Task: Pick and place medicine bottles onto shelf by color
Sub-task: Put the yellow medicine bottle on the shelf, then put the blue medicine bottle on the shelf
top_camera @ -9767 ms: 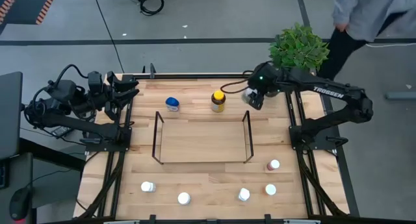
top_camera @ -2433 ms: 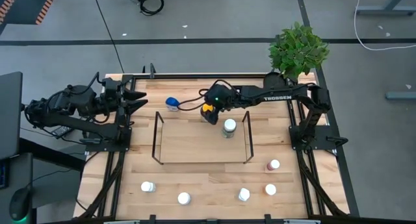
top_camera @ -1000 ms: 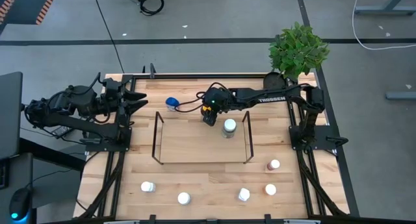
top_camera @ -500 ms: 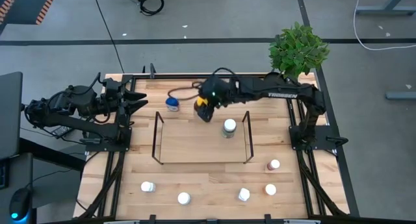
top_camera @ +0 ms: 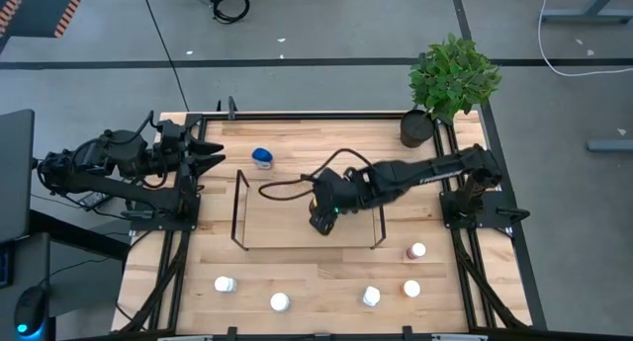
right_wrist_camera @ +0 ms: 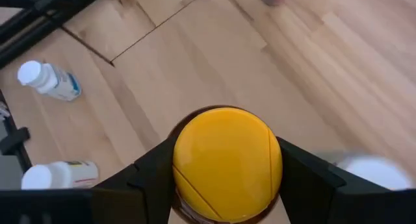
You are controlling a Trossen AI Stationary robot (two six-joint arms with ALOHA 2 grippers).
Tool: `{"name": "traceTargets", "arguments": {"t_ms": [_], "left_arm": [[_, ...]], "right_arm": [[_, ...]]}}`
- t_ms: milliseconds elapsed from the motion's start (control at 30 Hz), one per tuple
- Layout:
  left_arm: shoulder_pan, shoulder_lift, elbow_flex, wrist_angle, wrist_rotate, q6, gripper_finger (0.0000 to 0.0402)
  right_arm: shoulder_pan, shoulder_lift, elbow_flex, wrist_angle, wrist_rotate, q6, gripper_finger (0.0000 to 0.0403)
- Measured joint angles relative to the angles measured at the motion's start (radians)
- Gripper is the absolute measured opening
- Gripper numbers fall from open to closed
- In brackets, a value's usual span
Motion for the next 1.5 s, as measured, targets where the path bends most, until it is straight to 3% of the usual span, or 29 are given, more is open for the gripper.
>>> {"name": "traceTargets", "arguments": {"t_ms": [300, 567, 867, 1100, 1500], "left_arm": [[0.000, 0.000, 0.000, -0.002, 0.008, 0.082, 0.0177], [0.000, 0.000, 0.000, -0.005, 0.020, 0.074, 0.0183], [0.000, 0.000, 0.000, -0.005, 0.082, 0.069, 0.0179], [0.000, 0.000, 0.000, -0.006, 0.082, 0.069, 0.0181], [0.000, 0.001, 0.000, -0.005, 0.121, 0.076, 0.0190]], "right_arm": [[0.147, 0.000, -0.085, -0.175, 0.191, 0.387, 0.0228], [0.185, 0.000, -0.217, -0.174, 0.208, 0.594, 0.0229], [0.198, 0.000, -0.248, -0.177, 0.260, 0.641, 0.0233], [0.199, 0.000, -0.242, -0.193, 0.258, 0.649, 0.0272], [0.203, 0.001, -0.074, -0.303, 0.267, 0.594, 0.0319]]}}
